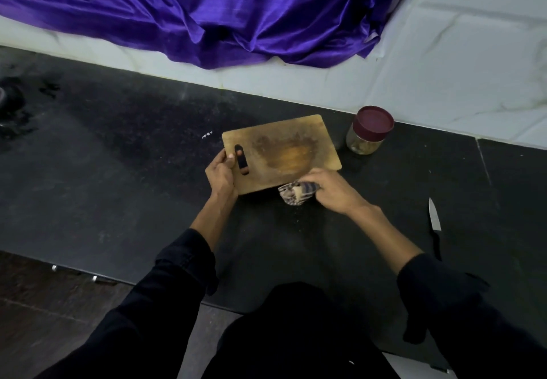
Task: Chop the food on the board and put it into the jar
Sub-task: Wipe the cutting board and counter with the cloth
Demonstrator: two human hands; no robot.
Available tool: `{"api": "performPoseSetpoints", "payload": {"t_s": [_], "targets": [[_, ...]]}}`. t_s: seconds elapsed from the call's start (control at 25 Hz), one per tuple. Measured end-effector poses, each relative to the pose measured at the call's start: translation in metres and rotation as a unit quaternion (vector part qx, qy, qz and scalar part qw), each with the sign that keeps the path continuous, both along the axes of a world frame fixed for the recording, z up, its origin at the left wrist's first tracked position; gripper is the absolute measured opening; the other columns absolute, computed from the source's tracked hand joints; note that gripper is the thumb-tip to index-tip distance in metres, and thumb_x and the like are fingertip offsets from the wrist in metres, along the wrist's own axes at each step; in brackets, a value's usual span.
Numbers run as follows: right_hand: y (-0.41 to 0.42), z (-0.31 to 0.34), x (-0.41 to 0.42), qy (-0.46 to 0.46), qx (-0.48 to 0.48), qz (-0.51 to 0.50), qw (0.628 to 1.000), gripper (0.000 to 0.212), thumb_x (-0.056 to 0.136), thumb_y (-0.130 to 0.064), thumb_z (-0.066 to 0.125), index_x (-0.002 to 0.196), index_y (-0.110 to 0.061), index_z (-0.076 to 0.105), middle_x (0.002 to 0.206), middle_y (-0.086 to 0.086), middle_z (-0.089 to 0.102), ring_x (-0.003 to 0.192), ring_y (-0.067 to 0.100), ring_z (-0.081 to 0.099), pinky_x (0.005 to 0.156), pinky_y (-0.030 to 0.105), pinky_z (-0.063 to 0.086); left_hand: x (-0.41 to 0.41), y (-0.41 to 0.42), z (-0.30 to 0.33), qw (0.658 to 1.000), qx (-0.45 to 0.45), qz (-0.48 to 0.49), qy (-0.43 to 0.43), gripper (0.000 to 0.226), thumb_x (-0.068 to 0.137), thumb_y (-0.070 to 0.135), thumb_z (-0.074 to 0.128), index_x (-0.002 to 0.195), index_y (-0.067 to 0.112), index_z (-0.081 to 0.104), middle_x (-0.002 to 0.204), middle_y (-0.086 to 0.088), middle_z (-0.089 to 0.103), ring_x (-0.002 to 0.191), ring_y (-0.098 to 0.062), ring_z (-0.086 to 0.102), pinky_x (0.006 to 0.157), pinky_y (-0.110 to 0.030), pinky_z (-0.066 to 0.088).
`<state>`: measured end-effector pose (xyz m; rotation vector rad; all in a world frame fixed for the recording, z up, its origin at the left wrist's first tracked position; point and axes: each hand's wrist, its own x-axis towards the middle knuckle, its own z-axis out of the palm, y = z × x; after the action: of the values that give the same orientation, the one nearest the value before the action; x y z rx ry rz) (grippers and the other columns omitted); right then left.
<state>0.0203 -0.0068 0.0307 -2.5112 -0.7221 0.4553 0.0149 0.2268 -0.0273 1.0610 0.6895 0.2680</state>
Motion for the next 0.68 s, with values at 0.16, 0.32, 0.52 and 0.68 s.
{"api": "performPoseSetpoints", "payload": {"t_s": [0.16, 0.32, 0.52, 0.68], "targets": [[-0.034, -0.006, 0.01, 0.008, 0.082, -0.164, 0.983, 0.05, 0.081, 0.016, 0.047, 0.119, -0.008, 0.068, 0.096, 0.001, 0.061, 0.094, 0.02, 0.058, 0.076, 0.022, 0.041, 0.013, -0.008, -0.01, 0.996, -0.052, 0.054, 0.044, 0.022, 0.098, 0.006, 0.046, 0.106, 0.01, 0.066, 0.094, -0.002, 0.068, 0.089, -0.02, 0.066, 0.063, -0.034, 0.059], [-0.048, -0.019, 0.007, 0.022, 0.112, -0.238, 0.964, 0.047, 0.085, 0.013, 0.048, 0.122, -0.01, 0.065, 0.101, 0.001, 0.061, 0.094, 0.015, 0.056, 0.071, 0.014, 0.037, 0.033, -0.009, -0.015, 0.996, -0.047, 0.057, 0.056, 0.022, 0.098, 0.008, 0.047, 0.109, 0.009, 0.066, 0.098, -0.003, 0.069, 0.091, -0.02, 0.067, 0.068, -0.038, 0.06], [-0.043, -0.028, 0.011, 0.036, 0.159, -0.256, 0.953, 0.037, 0.092, 0.0, 0.054, 0.119, -0.021, 0.067, 0.099, -0.006, 0.069, 0.09, 0.006, 0.061, 0.067, 0.009, 0.041, 0.048, -0.003, -0.027, 0.997, -0.017, 0.033, 0.075, 0.02, 0.099, 0.011, 0.046, 0.101, 0.011, 0.066, 0.1, -0.006, 0.069, 0.089, -0.022, 0.068, 0.073, -0.04, 0.06], [-0.026, -0.023, 0.017, 0.0, 0.107, -0.191, 0.976, 0.047, 0.089, 0.006, 0.052, 0.127, -0.019, 0.062, 0.114, 0.001, 0.068, 0.102, 0.011, 0.061, 0.082, 0.021, 0.045, 0.054, 0.009, -0.031, 0.989, 0.047, -0.012, 0.137, 0.019, 0.093, 0.006, 0.053, 0.078, 0.012, 0.061, 0.08, -0.003, 0.064, 0.075, -0.017, 0.062, 0.061, -0.03, 0.053]]}}
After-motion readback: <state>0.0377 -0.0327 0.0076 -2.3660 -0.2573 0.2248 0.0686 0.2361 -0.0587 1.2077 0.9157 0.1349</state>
